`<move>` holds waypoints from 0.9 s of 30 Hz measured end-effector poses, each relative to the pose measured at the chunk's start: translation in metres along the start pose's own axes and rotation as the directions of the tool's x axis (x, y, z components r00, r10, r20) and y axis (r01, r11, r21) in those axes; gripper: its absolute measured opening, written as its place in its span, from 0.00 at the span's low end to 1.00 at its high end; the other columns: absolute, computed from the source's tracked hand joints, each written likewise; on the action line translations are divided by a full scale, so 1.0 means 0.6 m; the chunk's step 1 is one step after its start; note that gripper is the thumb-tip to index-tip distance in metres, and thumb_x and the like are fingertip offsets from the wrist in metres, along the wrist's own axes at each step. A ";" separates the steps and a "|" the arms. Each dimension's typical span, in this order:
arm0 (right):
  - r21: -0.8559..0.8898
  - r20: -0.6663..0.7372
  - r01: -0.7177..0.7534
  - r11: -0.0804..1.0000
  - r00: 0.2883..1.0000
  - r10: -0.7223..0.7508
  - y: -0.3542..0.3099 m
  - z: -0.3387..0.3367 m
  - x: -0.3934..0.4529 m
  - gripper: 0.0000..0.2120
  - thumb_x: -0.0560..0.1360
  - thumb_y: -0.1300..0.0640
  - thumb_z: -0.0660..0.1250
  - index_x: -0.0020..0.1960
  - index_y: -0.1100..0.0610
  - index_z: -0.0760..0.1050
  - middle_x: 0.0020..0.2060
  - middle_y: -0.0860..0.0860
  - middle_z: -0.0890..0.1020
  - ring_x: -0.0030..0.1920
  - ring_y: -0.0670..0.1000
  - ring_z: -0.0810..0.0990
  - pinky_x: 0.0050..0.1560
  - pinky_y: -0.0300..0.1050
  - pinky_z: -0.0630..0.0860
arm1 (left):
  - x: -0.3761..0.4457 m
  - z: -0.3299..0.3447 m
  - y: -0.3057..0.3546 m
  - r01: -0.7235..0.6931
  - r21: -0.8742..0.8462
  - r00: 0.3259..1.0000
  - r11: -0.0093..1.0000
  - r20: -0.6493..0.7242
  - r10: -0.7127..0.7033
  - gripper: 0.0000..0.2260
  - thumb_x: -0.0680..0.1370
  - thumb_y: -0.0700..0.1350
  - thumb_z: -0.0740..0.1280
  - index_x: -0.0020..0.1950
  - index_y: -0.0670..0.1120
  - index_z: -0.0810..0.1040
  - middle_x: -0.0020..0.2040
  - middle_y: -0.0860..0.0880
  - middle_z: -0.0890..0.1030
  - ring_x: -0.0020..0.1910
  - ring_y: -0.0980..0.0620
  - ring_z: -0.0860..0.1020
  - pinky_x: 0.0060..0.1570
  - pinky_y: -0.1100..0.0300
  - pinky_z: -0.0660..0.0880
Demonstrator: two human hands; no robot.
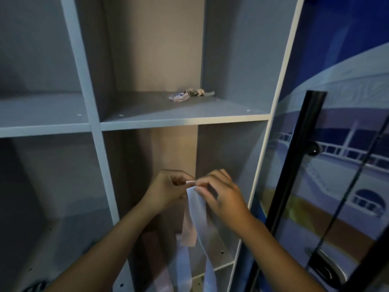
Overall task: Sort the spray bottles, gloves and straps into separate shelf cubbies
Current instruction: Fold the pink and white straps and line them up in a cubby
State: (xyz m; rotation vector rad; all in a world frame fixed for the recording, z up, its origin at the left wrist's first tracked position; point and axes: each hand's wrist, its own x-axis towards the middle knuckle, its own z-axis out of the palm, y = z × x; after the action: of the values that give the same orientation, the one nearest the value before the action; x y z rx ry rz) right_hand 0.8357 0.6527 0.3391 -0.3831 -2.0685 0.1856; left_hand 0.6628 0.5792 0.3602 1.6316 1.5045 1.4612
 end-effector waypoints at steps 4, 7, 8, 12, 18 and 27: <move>-0.022 -0.076 0.007 1.000 0.997 -0.009 -0.012 -0.006 0.015 0.06 0.75 0.58 0.74 0.51 0.58 0.81 0.41 0.47 0.78 0.45 0.45 0.73 0.50 0.30 0.69 | -0.008 -0.019 0.032 -0.018 -0.067 0.996 0.998 0.091 0.024 0.08 0.76 0.38 0.72 0.52 0.37 0.85 0.47 0.35 0.85 0.48 0.33 0.83 0.48 0.39 0.80; -0.053 -0.102 0.014 0.998 0.995 -0.019 -0.016 -0.007 0.020 0.07 0.75 0.57 0.73 0.51 0.58 0.81 0.41 0.47 0.78 0.45 0.45 0.73 0.50 0.29 0.69 | -0.016 -0.029 0.048 -0.030 -0.055 0.992 0.998 0.121 0.036 0.08 0.77 0.41 0.71 0.53 0.38 0.85 0.48 0.39 0.86 0.51 0.39 0.84 0.51 0.41 0.81; -0.058 -0.110 0.013 0.998 0.994 -0.019 -0.018 -0.006 0.021 0.08 0.75 0.55 0.72 0.51 0.58 0.81 0.41 0.48 0.78 0.45 0.45 0.74 0.50 0.28 0.68 | -0.018 -0.031 0.050 -0.029 -0.037 0.992 0.999 0.122 0.033 0.08 0.77 0.42 0.71 0.52 0.40 0.85 0.48 0.41 0.86 0.50 0.41 0.84 0.51 0.43 0.82; -0.077 -0.120 0.016 0.997 0.992 -0.025 -0.023 -0.008 0.024 0.08 0.75 0.55 0.72 0.51 0.58 0.81 0.41 0.48 0.79 0.45 0.45 0.74 0.50 0.28 0.68 | -0.022 -0.038 0.056 -0.006 0.009 0.995 1.000 0.100 0.005 0.06 0.78 0.44 0.70 0.50 0.45 0.86 0.46 0.44 0.86 0.49 0.41 0.84 0.52 0.41 0.81; -0.091 -0.063 0.026 0.995 0.997 -0.032 -0.017 -0.011 0.031 0.07 0.74 0.58 0.75 0.51 0.58 0.81 0.42 0.47 0.78 0.46 0.41 0.72 0.51 0.27 0.67 | -0.022 -0.045 0.062 -0.011 0.049 0.993 0.999 0.121 0.005 0.07 0.80 0.42 0.68 0.51 0.43 0.86 0.46 0.43 0.86 0.48 0.38 0.84 0.53 0.43 0.81; -0.012 0.051 -0.001 1.000 0.999 0.002 -0.013 -0.015 0.034 0.09 0.75 0.52 0.72 0.52 0.56 0.81 0.46 0.48 0.75 0.46 0.46 0.75 0.47 0.34 0.72 | -0.016 -0.049 0.053 -0.110 0.234 0.992 0.966 0.093 0.090 0.06 0.77 0.45 0.72 0.52 0.48 0.86 0.45 0.52 0.87 0.46 0.53 0.84 0.52 0.47 0.82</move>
State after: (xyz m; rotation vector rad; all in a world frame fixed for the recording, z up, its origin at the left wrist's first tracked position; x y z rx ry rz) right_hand 0.8323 0.6523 0.3627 -0.3911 -2.1205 0.1859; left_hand 0.6509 0.5527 0.3933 1.9099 1.6237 1.2862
